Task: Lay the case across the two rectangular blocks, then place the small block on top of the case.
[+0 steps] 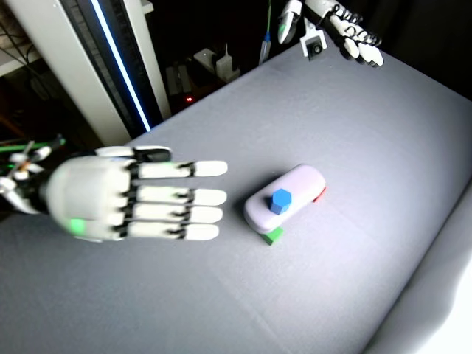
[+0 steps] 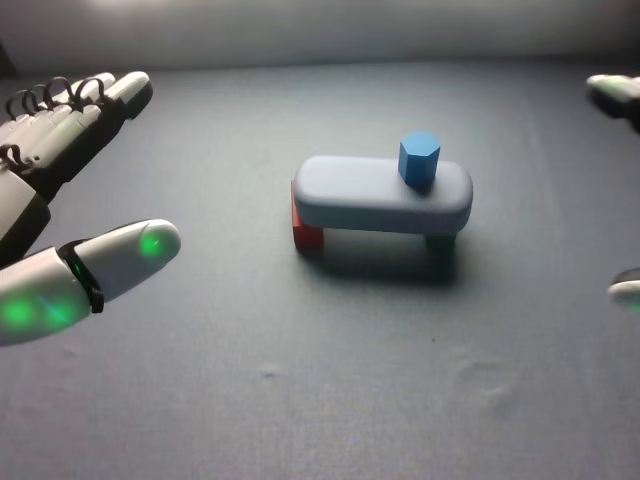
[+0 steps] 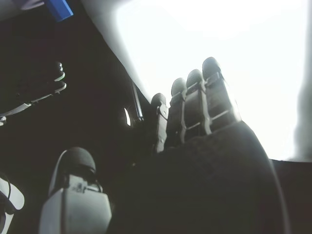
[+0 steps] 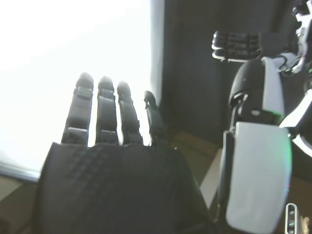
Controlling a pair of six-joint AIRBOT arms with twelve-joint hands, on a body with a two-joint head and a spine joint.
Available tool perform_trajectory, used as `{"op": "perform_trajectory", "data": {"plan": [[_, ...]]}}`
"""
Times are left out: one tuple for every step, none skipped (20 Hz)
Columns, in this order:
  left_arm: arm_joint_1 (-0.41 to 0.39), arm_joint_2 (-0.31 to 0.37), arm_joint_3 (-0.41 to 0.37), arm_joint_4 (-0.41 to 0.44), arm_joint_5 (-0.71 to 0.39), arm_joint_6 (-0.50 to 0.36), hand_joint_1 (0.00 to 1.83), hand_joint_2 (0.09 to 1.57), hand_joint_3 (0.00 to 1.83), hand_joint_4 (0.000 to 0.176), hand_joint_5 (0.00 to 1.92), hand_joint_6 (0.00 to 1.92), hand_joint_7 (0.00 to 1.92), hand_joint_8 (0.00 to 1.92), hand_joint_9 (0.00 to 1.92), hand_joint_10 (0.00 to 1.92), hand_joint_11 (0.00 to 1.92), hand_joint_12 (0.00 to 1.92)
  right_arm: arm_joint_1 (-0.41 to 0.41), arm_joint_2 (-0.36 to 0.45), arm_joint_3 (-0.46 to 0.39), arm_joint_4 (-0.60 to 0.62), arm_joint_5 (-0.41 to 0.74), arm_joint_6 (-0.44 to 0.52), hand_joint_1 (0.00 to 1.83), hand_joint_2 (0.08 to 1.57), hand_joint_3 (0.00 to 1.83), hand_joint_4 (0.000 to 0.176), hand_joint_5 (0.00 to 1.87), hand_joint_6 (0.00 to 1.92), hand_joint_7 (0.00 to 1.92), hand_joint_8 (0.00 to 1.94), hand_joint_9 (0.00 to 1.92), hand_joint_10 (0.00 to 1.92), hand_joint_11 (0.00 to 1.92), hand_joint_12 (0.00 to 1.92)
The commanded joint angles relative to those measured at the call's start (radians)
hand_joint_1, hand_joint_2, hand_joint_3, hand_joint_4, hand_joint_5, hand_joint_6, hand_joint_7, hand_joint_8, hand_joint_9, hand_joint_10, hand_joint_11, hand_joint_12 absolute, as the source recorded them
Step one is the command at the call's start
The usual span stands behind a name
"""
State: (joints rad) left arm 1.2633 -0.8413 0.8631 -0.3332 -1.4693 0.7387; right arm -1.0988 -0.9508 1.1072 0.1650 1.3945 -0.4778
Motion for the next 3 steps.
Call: {"op": "perform_trajectory", "data": {"plan": [[-0.009,-0.007,0.001,-0.003,-0.151,-0.005,0.0,1.03,0.0,0.169,0.0,0.0,0.0,0.0,0.0,0.0,0.0,0.02,-0.021,0.008,-0.016,0.033,0.195,0.003,0.64,1.02,0.0,0.116,0.09,0.0,0.08,0.0,0.14,0.01,0.08,0.05],[-0.009,-0.008,0.001,-0.005,-0.154,-0.005,0.0,1.01,0.0,0.175,0.0,0.0,0.0,0.0,0.0,0.0,0.0,0.0,-0.056,0.012,-0.031,0.054,0.224,0.003,0.56,1.06,0.02,0.107,0.1,0.0,0.09,0.0,0.16,0.01,0.1,0.07],[-0.009,-0.009,0.001,-0.006,-0.156,-0.005,0.0,1.01,0.0,0.176,0.0,0.0,0.0,0.0,0.0,0.0,0.0,0.0,-0.079,0.015,-0.04,0.068,0.246,0.003,0.38,1.17,0.01,0.1,0.11,0.0,0.12,0.0,0.17,0.01,0.09,0.08]]}}
